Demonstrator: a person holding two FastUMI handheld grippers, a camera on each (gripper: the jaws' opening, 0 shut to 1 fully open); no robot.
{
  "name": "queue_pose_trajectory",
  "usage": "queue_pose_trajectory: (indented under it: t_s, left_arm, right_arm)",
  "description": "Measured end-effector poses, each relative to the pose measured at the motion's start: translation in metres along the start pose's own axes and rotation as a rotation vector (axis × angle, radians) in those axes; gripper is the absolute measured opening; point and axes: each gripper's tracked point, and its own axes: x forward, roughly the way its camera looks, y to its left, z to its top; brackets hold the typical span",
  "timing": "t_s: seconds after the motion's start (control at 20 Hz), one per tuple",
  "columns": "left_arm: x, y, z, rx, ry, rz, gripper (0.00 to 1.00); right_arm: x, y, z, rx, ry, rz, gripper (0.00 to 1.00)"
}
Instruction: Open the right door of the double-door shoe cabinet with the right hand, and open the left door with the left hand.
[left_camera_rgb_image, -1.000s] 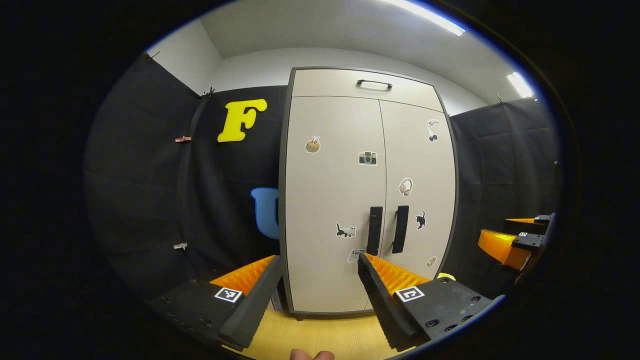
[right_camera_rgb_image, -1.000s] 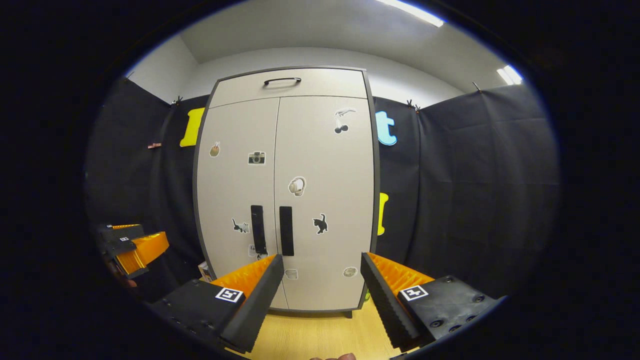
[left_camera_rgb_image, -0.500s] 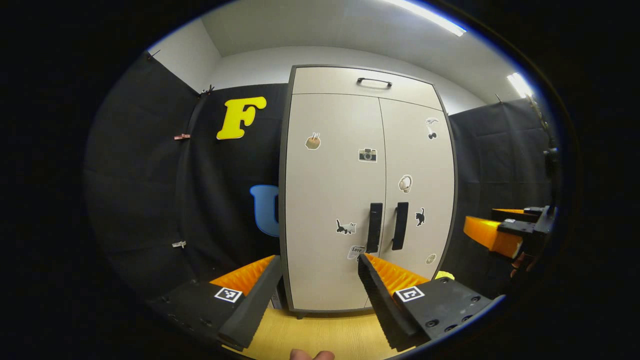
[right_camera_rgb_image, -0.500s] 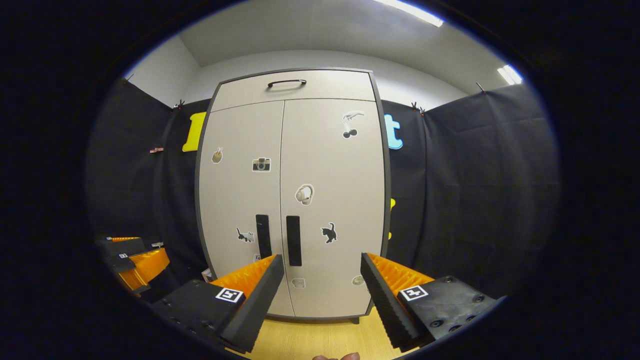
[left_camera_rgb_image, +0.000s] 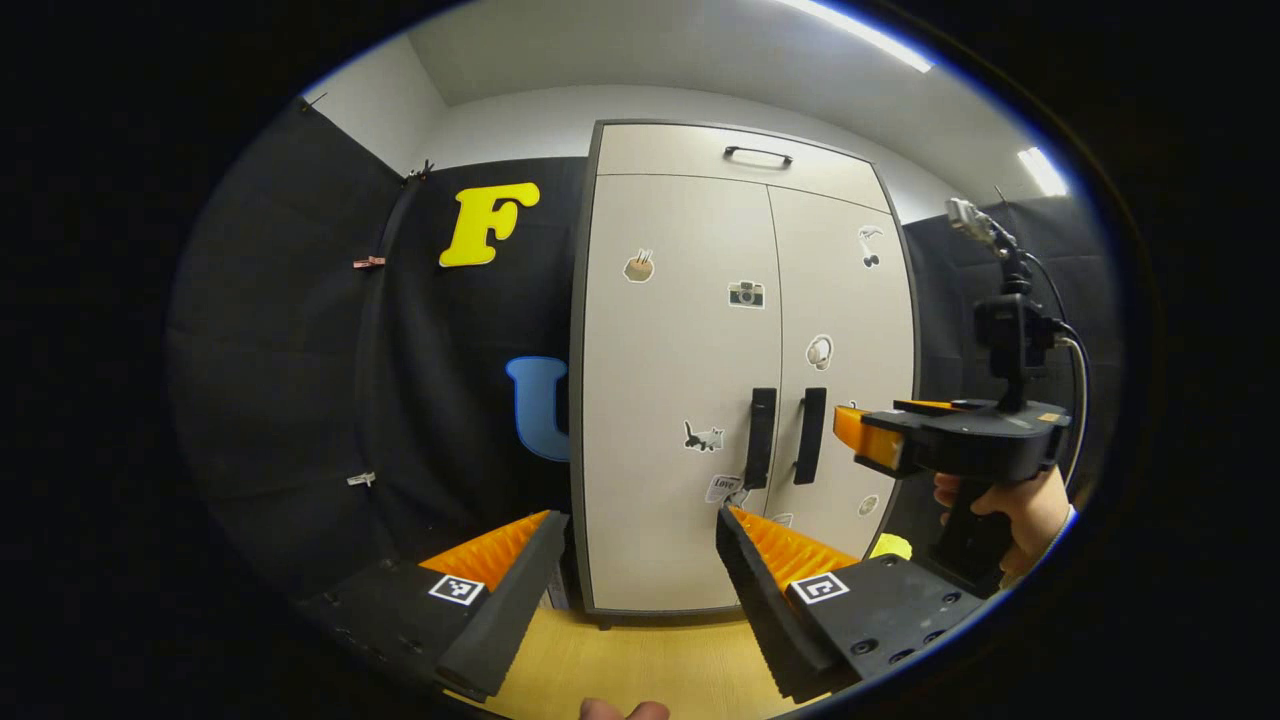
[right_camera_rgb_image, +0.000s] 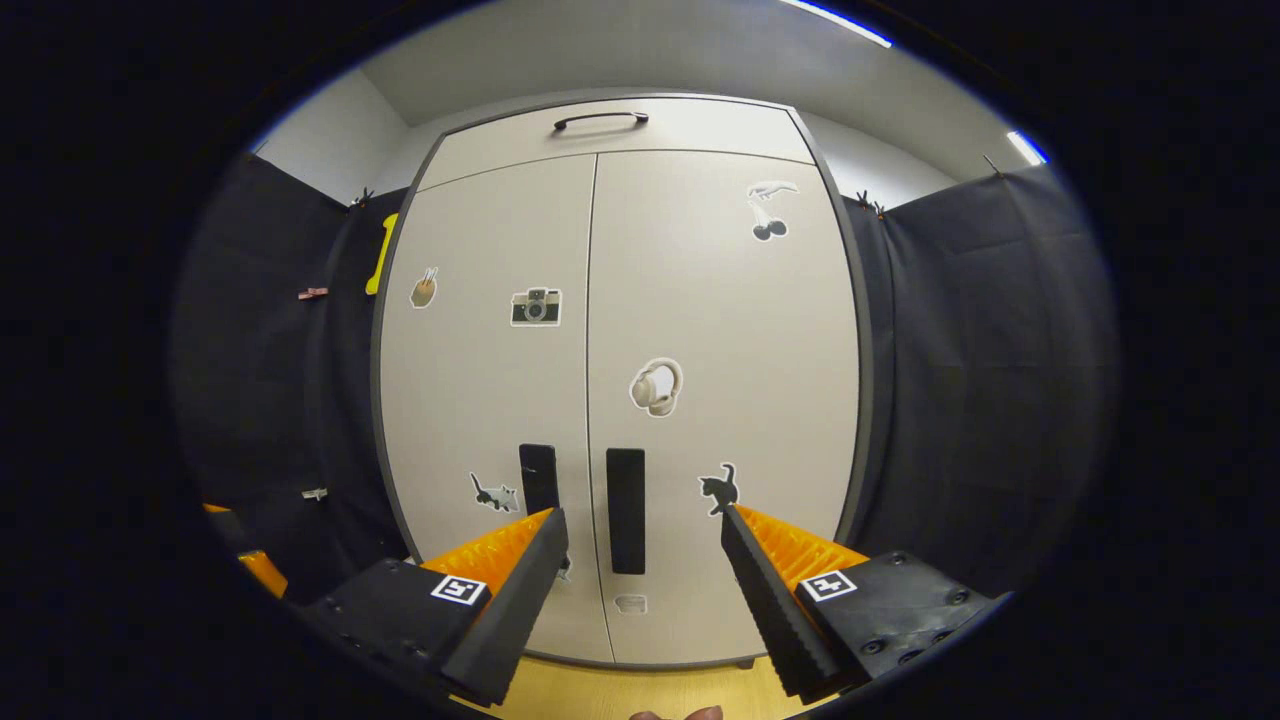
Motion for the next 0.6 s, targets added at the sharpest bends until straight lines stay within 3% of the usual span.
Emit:
queue_pose_trajectory:
  t_s: [0.35, 0.4, 0.5, 0.6]
  left_arm:
    - [0.008, 0.019, -0.013, -0.008, 0.025, 0.012, 0.95]
    - [0.009, 0.023, -0.014, -0.010, 0.027, 0.015, 0.95]
    - [0.013, 0.028, -0.018, -0.019, 0.035, 0.018, 0.95]
    - [0.014, 0.034, -0.023, -0.025, 0.045, 0.025, 0.95]
  right_arm:
    - [0.064, 0.002, -0.019, 0.026, 0.025, -0.038, 0.97]
    - [0.070, 0.003, -0.025, 0.028, 0.038, -0.037, 0.89]
    - [0.080, 0.001, -0.028, 0.025, 0.048, -0.050, 0.85]
    - [0.087, 0.004, -0.031, 0.038, 0.051, -0.057, 0.69]
